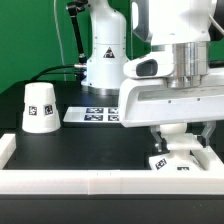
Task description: Assemble lamp
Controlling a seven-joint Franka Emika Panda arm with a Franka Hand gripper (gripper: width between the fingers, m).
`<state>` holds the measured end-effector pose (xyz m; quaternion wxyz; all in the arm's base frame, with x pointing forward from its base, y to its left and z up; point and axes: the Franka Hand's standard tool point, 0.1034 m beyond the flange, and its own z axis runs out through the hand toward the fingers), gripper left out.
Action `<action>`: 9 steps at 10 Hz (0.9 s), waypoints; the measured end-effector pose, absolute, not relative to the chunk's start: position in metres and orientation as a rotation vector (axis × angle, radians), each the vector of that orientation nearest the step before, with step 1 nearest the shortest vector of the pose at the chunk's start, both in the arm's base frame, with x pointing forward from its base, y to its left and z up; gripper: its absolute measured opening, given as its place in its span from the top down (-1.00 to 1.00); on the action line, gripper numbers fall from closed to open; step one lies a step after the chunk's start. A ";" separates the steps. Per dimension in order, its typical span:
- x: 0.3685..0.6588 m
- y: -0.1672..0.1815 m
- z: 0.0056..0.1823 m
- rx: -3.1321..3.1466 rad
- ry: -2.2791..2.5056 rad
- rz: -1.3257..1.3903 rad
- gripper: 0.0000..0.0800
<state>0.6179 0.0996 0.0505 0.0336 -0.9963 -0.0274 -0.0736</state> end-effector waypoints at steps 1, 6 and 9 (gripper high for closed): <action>0.618 0.099 0.050 -3.065 -0.086 -0.226 -0.53; 0.616 0.100 0.050 -3.065 -0.093 -0.234 -0.75; 0.579 0.101 0.066 -3.070 -0.136 -0.217 -0.75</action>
Offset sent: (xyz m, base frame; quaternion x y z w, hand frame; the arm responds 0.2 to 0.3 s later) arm 0.0000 0.0000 0.0000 0.0000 0.0000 0.0000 1.0000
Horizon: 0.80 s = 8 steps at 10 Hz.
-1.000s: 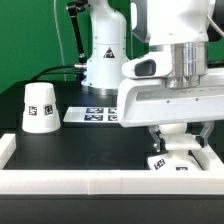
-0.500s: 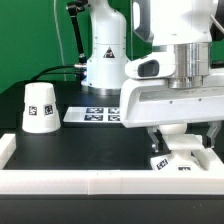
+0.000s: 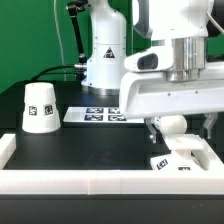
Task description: Assemble lamp
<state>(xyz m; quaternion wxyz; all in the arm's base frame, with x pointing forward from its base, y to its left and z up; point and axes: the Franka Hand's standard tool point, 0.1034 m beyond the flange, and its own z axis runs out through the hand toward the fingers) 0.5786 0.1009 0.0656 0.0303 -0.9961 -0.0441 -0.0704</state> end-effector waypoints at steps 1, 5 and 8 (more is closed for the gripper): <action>0.566 0.099 0.075 -3.073 -0.141 -0.212 -0.75; 0.506 0.106 0.083 -3.075 -0.184 -0.188 -0.75; 0.499 0.106 0.079 -3.074 -0.188 -0.187 -0.75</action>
Offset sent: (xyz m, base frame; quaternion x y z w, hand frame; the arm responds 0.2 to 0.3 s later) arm -0.0574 0.0096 0.0114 -0.0013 0.0081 -0.0123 0.9999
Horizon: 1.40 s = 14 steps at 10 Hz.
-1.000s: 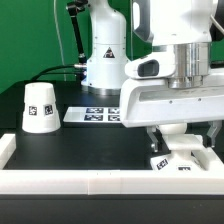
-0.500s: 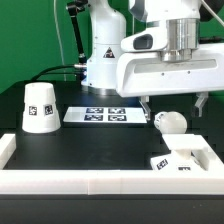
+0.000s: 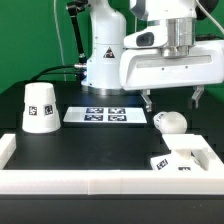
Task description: Assemble lamp
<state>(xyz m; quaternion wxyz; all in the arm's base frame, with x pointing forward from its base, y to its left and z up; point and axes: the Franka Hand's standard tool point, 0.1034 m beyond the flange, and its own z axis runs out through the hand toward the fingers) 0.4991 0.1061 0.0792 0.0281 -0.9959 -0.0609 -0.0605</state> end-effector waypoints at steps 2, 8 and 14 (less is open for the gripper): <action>0.499 0.105 0.078 -3.073 -0.248 -0.186 -0.75; 0.470 0.107 0.060 -3.033 -0.599 -0.131 -0.75; 0.456 0.128 0.061 -3.044 -0.577 0.310 -0.75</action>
Offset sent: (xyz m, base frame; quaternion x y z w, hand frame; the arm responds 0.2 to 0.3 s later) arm -0.0300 0.0188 -0.0096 0.0325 -0.0039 -0.1367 0.9901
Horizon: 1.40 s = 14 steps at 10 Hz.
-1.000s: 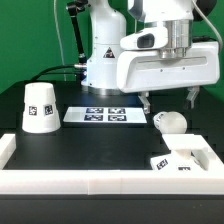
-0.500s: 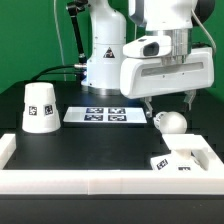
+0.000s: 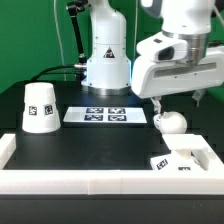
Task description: Assemble lamp
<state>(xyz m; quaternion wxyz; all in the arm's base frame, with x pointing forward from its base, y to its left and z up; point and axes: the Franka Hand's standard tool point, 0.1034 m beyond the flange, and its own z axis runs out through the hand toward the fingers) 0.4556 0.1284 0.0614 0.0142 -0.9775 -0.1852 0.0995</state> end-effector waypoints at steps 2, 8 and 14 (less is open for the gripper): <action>0.453 0.127 0.060 -3.026 -0.585 0.538 -0.75; 0.444 0.124 0.058 -2.932 -0.530 1.087 -0.75; 0.445 0.118 0.045 -2.959 -0.452 1.090 -0.75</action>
Offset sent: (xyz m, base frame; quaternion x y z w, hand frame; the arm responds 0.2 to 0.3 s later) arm 0.0000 0.0000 0.0000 0.0000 -0.1938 0.0000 0.9810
